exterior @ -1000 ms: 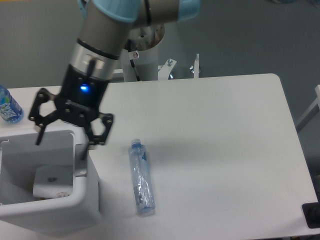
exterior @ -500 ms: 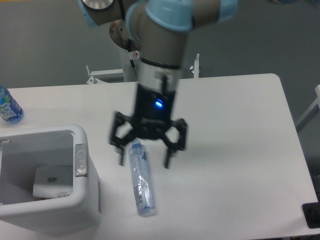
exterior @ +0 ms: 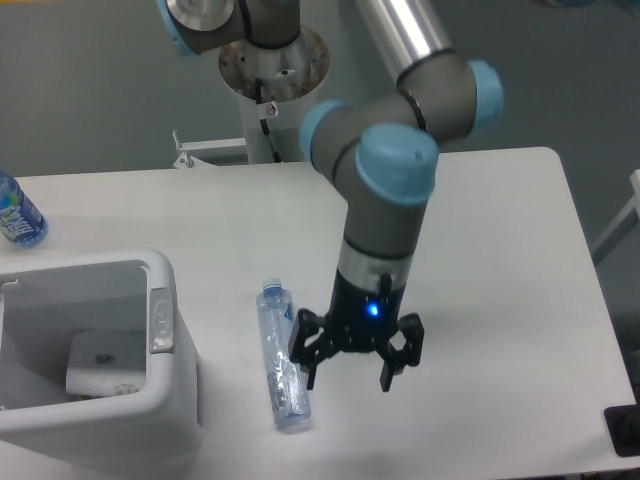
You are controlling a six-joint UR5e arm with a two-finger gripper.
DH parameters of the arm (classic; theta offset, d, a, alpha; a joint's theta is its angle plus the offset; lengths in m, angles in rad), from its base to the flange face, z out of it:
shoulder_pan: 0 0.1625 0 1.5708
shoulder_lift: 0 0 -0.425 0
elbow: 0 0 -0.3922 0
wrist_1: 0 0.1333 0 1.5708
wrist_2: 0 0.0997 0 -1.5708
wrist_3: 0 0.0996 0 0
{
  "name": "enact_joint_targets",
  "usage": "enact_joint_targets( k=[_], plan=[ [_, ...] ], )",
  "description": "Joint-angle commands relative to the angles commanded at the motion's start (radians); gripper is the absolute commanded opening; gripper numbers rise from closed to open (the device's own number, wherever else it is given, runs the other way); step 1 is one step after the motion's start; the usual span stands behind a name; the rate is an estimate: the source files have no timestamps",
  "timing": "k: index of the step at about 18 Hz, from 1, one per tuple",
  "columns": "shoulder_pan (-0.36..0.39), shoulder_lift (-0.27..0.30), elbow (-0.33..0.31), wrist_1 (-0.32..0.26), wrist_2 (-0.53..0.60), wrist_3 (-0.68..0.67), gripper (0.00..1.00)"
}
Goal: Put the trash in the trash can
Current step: 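Move the open gripper over the clear plastic water bottle, then lower onto the bottle's cap end and close the gripper on it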
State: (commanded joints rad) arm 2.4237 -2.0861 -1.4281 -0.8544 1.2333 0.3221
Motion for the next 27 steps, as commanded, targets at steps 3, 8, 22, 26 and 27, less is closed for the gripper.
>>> enact_joint_targets(
  k=[3,8,22,26,27],
  plan=[
    [-0.009,-0.038,-0.003,0.000,0.015,-0.002,1.00],
    [-0.043,-0.080,-0.005,0.003,0.072,-0.005,1.00],
    [-0.124,-0.098,-0.077,0.014,0.147,-0.012,1.00],
    [-0.129,-0.103,-0.077,0.014,0.150,-0.012,1.00],
    [-0.129,-0.110,-0.075,0.014,0.152,-0.012,1.00]
  ],
)
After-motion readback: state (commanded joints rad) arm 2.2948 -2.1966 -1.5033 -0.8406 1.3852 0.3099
